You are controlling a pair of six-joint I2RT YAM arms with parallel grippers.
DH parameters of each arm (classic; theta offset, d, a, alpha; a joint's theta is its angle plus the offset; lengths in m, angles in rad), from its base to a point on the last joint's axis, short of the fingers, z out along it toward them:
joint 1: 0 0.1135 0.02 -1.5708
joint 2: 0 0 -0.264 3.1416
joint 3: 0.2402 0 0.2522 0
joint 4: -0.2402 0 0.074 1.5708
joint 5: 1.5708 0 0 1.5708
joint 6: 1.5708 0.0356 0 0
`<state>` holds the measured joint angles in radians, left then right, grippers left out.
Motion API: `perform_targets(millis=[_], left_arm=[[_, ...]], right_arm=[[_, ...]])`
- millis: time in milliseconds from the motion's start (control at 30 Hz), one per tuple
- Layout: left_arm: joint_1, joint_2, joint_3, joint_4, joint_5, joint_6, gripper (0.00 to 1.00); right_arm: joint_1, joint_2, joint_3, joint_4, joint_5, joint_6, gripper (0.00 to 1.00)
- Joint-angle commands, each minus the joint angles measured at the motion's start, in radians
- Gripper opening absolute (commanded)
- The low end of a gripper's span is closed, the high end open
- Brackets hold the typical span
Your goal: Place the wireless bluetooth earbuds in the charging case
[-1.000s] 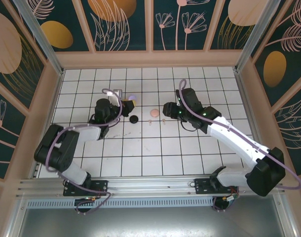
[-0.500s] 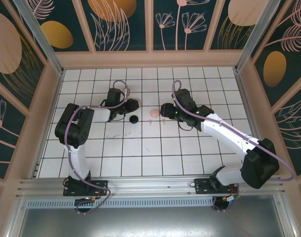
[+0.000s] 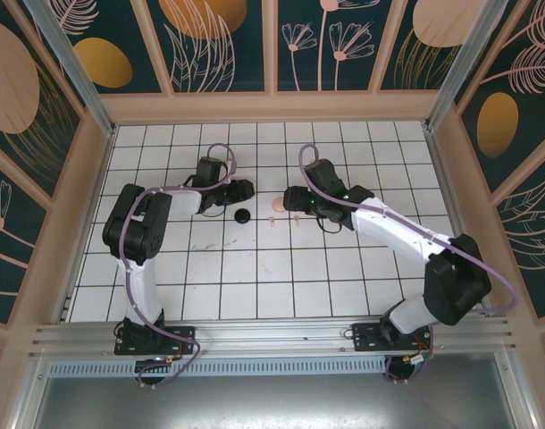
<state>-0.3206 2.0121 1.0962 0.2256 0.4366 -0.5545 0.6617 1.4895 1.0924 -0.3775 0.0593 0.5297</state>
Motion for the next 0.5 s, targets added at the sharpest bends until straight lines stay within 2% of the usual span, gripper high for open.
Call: perform_targets(millis=[0, 100, 367, 467], left_arm=[[0.039, -0.045, 0.001, -0.087, -0.073, 0.054, 0.55], [0.058, -0.086, 0.002, -0.106, -0.089, 0.083, 0.63], [0.102, -0.26, 0.004, -0.12, -0.11, 0.136, 0.73], [0.104, -0.348, 0.006, -0.12, -0.122, 0.154, 0.85]], right_arm=[[-0.005, 0.058, 0.063, -0.016, 0.023, -0.054, 0.77], [-0.005, 0.128, 0.113, -0.037, 0.036, -0.089, 0.78], [-0.005, 0.324, 0.256, -0.099, 0.042, -0.183, 0.78], [-0.005, 0.402, 0.323, -0.139, 0.045, -0.225, 0.78]])
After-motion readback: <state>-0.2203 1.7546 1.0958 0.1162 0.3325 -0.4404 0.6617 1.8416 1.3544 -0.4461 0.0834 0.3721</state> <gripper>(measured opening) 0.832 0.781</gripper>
